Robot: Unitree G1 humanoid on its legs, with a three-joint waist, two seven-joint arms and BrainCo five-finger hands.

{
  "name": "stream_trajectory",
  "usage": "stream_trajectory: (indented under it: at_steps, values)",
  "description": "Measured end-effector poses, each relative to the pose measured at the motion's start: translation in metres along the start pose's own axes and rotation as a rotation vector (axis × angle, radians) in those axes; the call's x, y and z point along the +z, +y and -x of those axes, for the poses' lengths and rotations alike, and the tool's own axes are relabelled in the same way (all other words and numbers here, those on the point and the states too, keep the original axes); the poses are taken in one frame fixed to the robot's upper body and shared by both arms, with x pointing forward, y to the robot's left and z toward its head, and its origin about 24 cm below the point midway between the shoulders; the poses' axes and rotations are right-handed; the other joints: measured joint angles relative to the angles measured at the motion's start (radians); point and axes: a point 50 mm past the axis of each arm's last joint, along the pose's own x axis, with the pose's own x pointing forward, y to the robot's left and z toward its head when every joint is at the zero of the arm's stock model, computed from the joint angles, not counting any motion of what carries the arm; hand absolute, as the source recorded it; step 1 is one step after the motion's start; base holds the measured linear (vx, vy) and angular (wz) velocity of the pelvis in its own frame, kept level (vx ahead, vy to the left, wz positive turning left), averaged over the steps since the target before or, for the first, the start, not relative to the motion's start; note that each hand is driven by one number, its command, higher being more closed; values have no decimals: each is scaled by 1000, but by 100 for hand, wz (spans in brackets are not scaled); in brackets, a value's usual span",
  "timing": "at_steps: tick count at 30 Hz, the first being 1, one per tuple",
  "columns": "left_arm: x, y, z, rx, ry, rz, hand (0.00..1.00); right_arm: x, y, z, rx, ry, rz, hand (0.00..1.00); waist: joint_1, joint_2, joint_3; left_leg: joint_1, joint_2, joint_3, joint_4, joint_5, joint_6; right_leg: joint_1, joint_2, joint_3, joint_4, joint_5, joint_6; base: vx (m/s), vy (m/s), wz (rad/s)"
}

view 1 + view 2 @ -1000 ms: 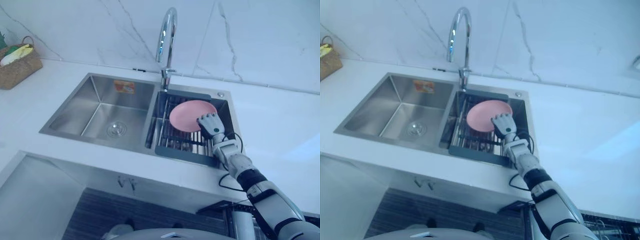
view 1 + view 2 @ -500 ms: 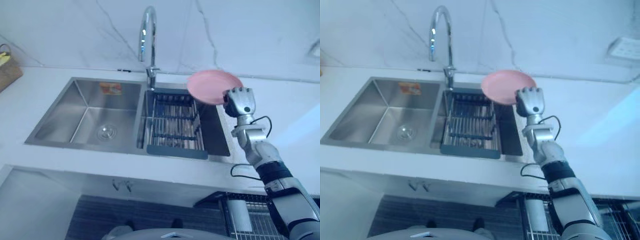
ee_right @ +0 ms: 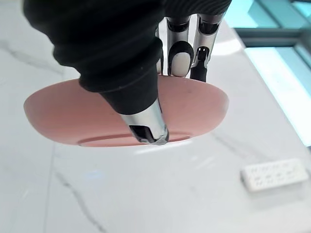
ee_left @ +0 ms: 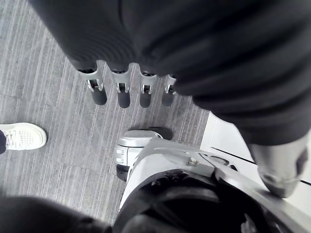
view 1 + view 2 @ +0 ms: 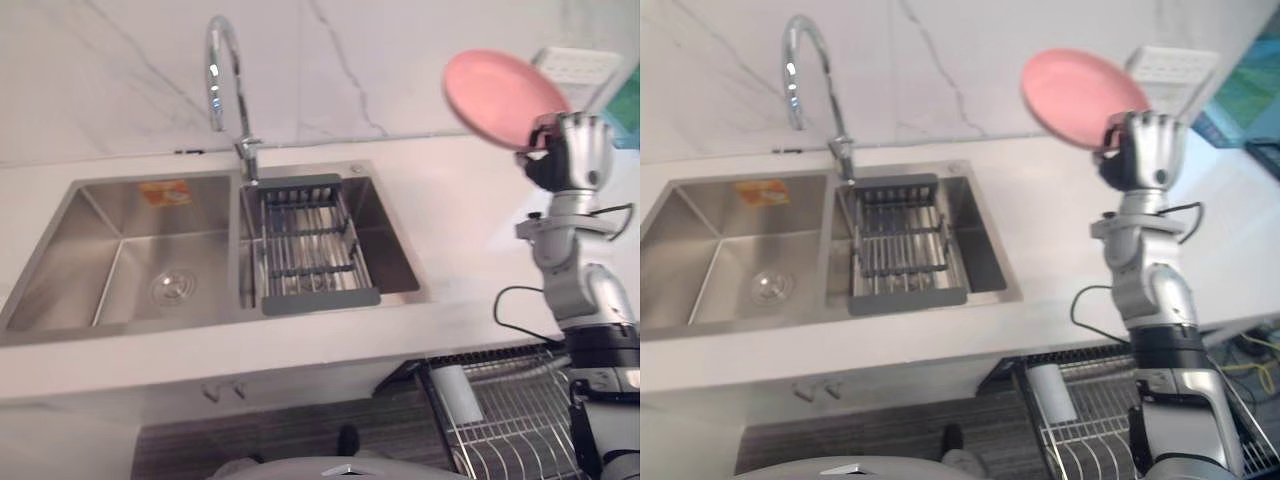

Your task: Walk over to the sink, pick up the cup, carry it to the dishwasher, place the cup inside the dishwasher, then close the dishwasher door

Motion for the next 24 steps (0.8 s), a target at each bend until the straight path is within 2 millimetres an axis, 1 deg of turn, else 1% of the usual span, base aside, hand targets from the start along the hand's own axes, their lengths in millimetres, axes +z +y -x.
stream_trajectory:
  at_steps: [1,2,3,4,5,6,9,13,16,19,24]
  values:
    - [-2,2,0,6,6,3,0,-4,-10,-3,-16,15,5,100,-10,-5,-3,8,0,22,5,-9,-1,-2,1,23,0,-4,6,-19,33,-46]
    - [-3,3,0,11,13,-1,0,-7,-14,-3,-20,20,10,100,-17,-13,-10,7,0,31,8,-15,-1,-8,1,31,0,-6,8,-20,30,-55]
    - [-6,5,0,21,25,-5,0,-12,-20,-1,-18,28,34,100,-26,-12,-30,7,0,52,13,-24,-1,-18,4,54,0,-8,4,-13,25,-52]
    - [-11,7,1,29,40,-8,0,-16,-23,2,-3,41,32,100,-36,-17,-48,7,0,74,16,-31,0,-27,7,67,0,-8,3,-1,16,-52]
    - [-12,8,1,33,46,-8,0,-19,-24,4,5,52,36,100,-40,-18,-56,8,0,83,19,-34,0,-31,9,76,0,-8,3,-7,20,-57]
    - [-14,9,1,37,57,-4,0,-28,-27,10,30,84,44,100,-56,-21,-66,12,1,108,34,-50,-1,-34,9,83,0,-6,3,-12,12,-45]
    - [-16,10,1,39,65,-1,0,-33,-30,15,46,103,53,100,-66,-21,-67,31,2,142,37,-63,-4,-34,9,85,0,-3,1,-27,14,-47]
    - [-20,11,1,43,78,12,0,-49,-31,30,105,152,68,100,-89,-23,-75,45,9,207,53,-91,-11,-47,15,108,0,4,-1,-30,6,-44]
    - [-20,11,1,43,81,18,0,-56,-30,39,155,167,83,100,-93,-20,-78,49,14,232,65,-105,-13,-56,18,112,0,15,-6,-18,-6,-40]
    - [-20,10,0,43,83,20,0,-58,-26,47,201,164,86,100,-96,-16,-81,65,17,236,65,-118,-18,-57,30,135,0,19,-6,-21,-17,-33]
    - [-20,9,0,48,82,23,0,-59,-16,59,264,187,53,100,-102,-15,-82,80,25,265,65,-126,-26,-60,33,129,0,19,-7,-38,-17,-20]
